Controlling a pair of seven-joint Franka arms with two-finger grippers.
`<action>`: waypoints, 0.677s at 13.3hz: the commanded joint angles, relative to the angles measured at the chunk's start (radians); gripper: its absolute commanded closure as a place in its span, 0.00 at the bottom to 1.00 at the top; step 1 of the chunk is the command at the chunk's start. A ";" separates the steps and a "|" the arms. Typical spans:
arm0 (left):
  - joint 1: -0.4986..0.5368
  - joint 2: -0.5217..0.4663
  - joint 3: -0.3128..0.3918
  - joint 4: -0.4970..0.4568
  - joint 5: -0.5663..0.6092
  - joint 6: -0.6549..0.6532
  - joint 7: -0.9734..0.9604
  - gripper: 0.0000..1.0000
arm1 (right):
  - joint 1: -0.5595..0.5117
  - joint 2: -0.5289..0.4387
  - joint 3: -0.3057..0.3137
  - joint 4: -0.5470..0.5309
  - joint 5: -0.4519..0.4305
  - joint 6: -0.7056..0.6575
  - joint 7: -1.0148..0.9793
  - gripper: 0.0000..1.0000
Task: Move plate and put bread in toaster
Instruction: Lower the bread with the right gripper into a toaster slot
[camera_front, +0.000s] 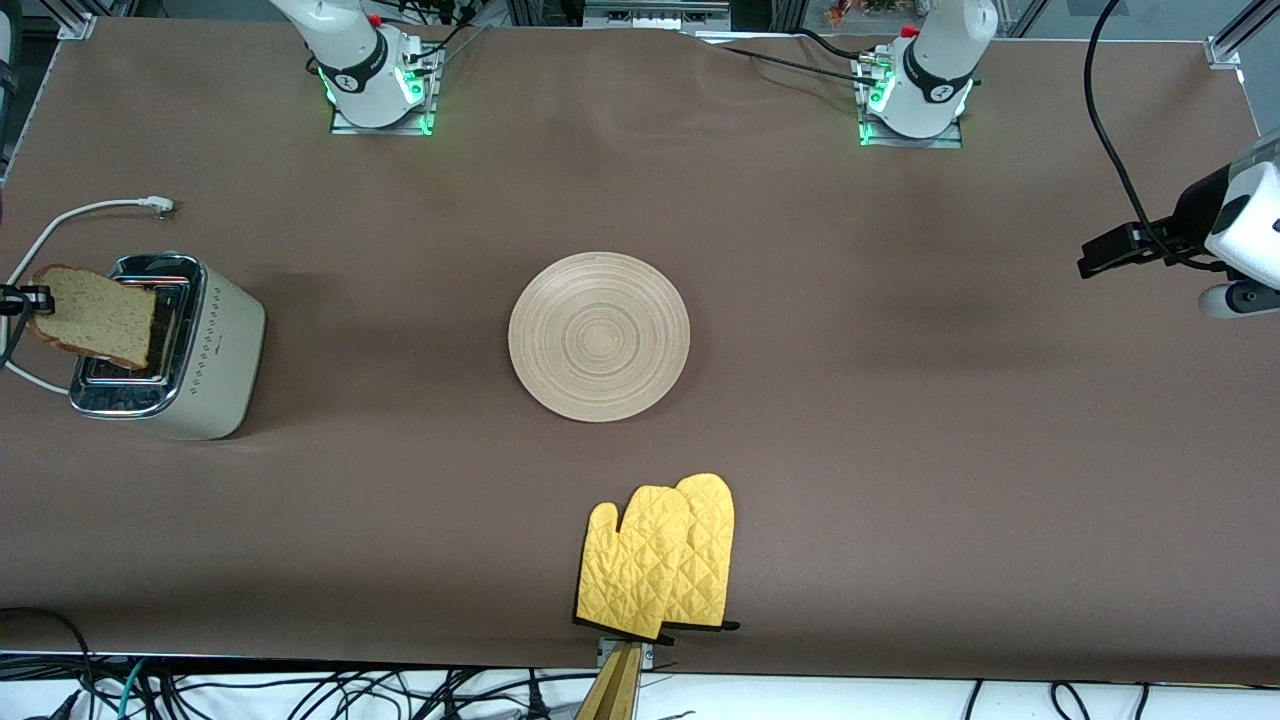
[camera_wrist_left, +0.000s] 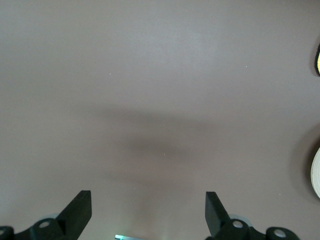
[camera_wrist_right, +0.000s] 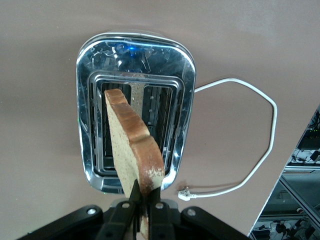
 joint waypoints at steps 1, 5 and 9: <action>0.002 0.006 0.000 0.020 -0.004 -0.003 -0.004 0.00 | -0.002 0.022 0.003 0.028 -0.016 0.006 0.026 1.00; 0.002 0.006 -0.001 0.020 -0.004 -0.003 -0.004 0.00 | 0.001 0.034 0.006 0.028 -0.007 0.008 0.049 1.00; 0.001 0.006 -0.001 0.020 -0.004 -0.003 -0.004 0.00 | 0.004 0.053 0.008 0.027 0.036 0.011 0.095 1.00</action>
